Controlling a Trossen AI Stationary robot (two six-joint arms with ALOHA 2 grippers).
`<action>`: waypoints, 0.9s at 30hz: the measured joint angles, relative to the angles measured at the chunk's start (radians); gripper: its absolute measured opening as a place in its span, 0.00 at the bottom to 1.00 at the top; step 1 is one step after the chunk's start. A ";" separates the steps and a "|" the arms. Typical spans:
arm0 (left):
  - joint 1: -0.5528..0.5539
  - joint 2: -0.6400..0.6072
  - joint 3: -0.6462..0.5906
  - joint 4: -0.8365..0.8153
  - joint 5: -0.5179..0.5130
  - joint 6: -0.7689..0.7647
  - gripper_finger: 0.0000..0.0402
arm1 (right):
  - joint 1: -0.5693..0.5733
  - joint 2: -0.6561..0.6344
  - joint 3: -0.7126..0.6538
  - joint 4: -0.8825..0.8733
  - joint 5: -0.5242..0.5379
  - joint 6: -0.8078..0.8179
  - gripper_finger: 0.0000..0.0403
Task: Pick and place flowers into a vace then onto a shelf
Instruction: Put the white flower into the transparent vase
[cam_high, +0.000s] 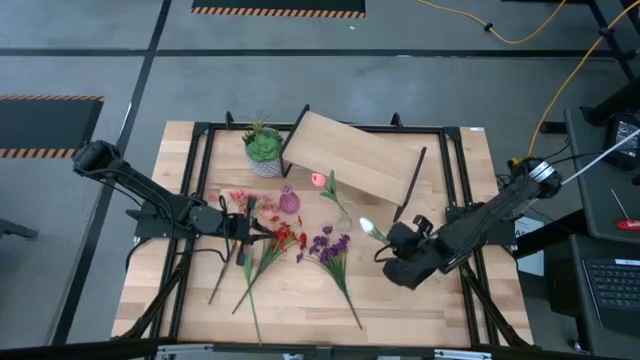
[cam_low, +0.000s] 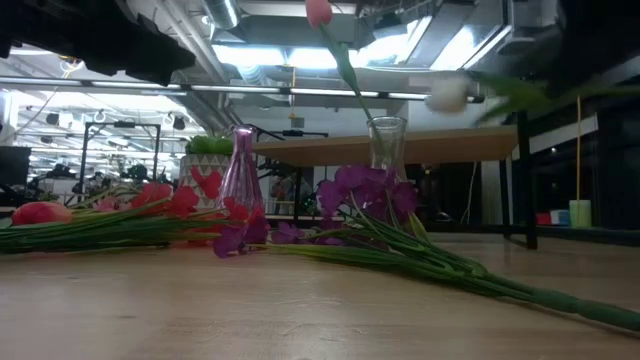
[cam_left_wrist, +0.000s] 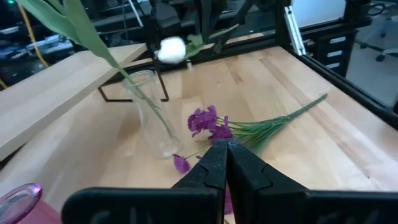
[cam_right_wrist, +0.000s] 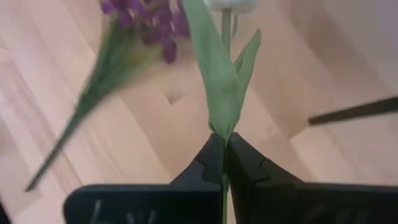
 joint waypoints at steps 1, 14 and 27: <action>0.000 0.000 0.000 0.000 -0.015 0.008 0.00 | 0.000 -0.019 0.000 0.000 0.009 -0.022 0.01; 0.045 0.000 0.000 0.085 -0.103 0.144 0.00 | -0.002 -0.214 -0.260 0.464 0.098 -0.355 0.01; 0.136 0.000 0.000 0.046 0.025 0.036 0.00 | -0.049 -0.289 -0.525 1.026 0.249 -0.725 0.01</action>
